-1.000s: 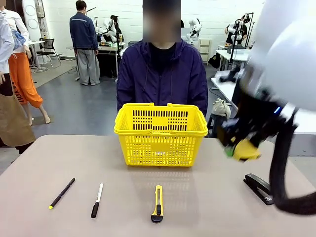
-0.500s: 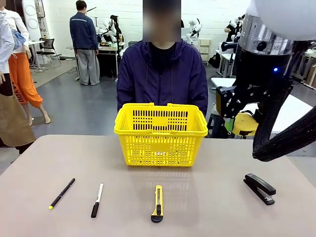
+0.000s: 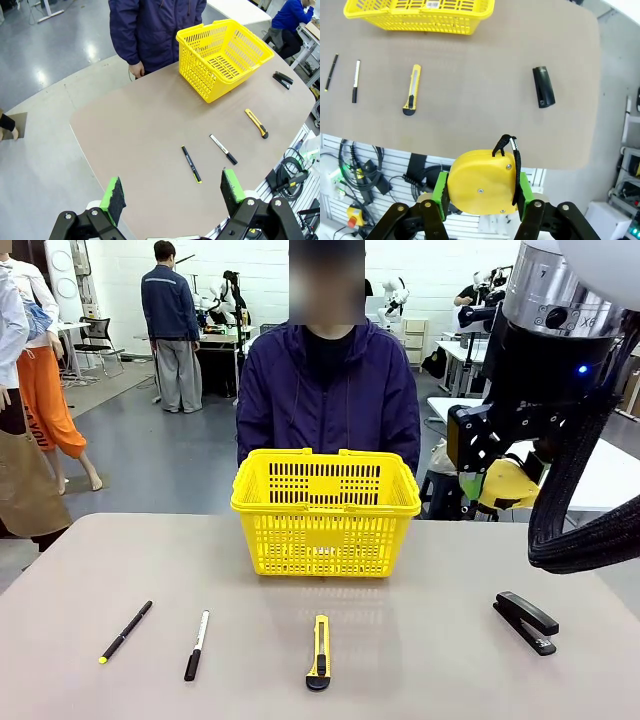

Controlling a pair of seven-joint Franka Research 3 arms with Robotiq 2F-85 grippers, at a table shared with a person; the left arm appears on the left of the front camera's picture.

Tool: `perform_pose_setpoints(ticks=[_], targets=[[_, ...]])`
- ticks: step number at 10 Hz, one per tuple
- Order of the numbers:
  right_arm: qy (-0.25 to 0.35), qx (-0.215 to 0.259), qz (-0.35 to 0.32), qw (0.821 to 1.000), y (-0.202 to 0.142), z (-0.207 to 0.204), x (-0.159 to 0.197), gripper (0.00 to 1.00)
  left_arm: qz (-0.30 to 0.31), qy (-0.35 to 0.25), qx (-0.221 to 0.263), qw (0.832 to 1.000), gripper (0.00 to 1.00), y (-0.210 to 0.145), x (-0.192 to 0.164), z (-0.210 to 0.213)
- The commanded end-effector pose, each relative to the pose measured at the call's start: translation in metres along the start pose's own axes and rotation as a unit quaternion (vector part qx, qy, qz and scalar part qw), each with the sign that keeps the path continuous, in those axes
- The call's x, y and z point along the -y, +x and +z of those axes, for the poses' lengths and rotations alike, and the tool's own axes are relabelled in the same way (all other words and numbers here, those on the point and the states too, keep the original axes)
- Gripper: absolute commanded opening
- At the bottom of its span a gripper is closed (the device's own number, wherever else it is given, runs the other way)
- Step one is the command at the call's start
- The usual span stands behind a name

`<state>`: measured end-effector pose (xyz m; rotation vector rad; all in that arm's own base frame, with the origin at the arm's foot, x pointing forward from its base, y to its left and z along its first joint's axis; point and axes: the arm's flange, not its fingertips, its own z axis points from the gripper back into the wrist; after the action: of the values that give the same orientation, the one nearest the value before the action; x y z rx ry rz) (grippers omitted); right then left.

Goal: Place the items the person wants into the basket.
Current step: Pick up the item the person points to and place it in the Market Basket.

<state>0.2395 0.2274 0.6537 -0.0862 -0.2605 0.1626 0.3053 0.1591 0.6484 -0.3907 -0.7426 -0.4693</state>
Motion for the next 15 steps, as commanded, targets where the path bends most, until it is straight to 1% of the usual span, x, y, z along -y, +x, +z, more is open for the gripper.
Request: perform_pose_setpoints(ticks=[1,2,3,4,5,6,7,8,9,11,12,13,14,15], targets=[[0.0,0.001,0.0,1.0,0.0,0.001,0.0,0.63,-0.008,-0.006,0.002,1.0,1.0,-0.002,-0.001,0.001],[0.016,-0.042,0.012,0.999,0.047,-0.009,-0.007,0.63,-0.008,-0.006,0.002,1.0,1.0,-0.002,-0.001,0.001],[0.033,-0.08,0.003,0.996,0.108,-0.024,-0.021,0.63,-0.008,-0.006,0.002,1.0,1.0,-0.002,-0.001,0.001],[0.049,-0.108,-0.049,0.992,0.165,-0.039,-0.034,0.63,-0.008,-0.006,0.002,1.0,1.0,-0.002,-0.001,0.001],[0.053,-0.122,-0.084,0.988,0.211,-0.053,-0.046,0.63,-0.008,-0.006,0.002,1.0,1.0,-0.002,-0.001,0.001],[0.04,-0.119,-0.112,0.986,0.249,-0.069,-0.062,0.63,-0.008,-0.006,0.002,1.0,1.0,-0.002,-0.001,0.001],[0.011,-0.115,-0.133,0.984,0.274,-0.085,-0.076,0.63,-0.008,-0.006,0.002,1.0,1.0,-0.002,-0.001,0.001],[0.006,-0.104,-0.139,0.985,0.292,-0.102,-0.087,0.63,-0.008,-0.006,0.002,1.0,1.0,-0.002,-0.001,0.001],[0.012,-0.08,-0.135,0.988,0.309,-0.121,-0.095,0.63,-0.008,-0.006,0.002,1.0,1.0,-0.002,-0.001,0.001],[0.007,-0.057,-0.138,0.989,0.332,-0.163,-0.106,0.63,-0.008,-0.006,0.002,1.0,1.0,-0.002,-0.001,0.001],[0.005,-0.055,-0.132,0.99,0.339,-0.178,-0.108,0.63,-0.008,-0.006,0.002,1.0,1.0,-0.002,-0.001,0.001],[0.016,-0.056,-0.121,0.991,0.343,-0.19,-0.108,0.63,-0.008,-0.006,0.002,1.0,1.0,-0.002,-0.001,0.001],[0.03,-0.072,-0.095,0.992,0.343,-0.204,-0.107,0.63,-0.008,-0.006,0.002,1.0,1.0,-0.002,-0.001,0.001],[0.029,-0.081,-0.084,0.993,0.34,-0.211,-0.106,0.63,-0.008,-0.006,0.002,1.0,1.0,-0.002,-0.001,0.001]])
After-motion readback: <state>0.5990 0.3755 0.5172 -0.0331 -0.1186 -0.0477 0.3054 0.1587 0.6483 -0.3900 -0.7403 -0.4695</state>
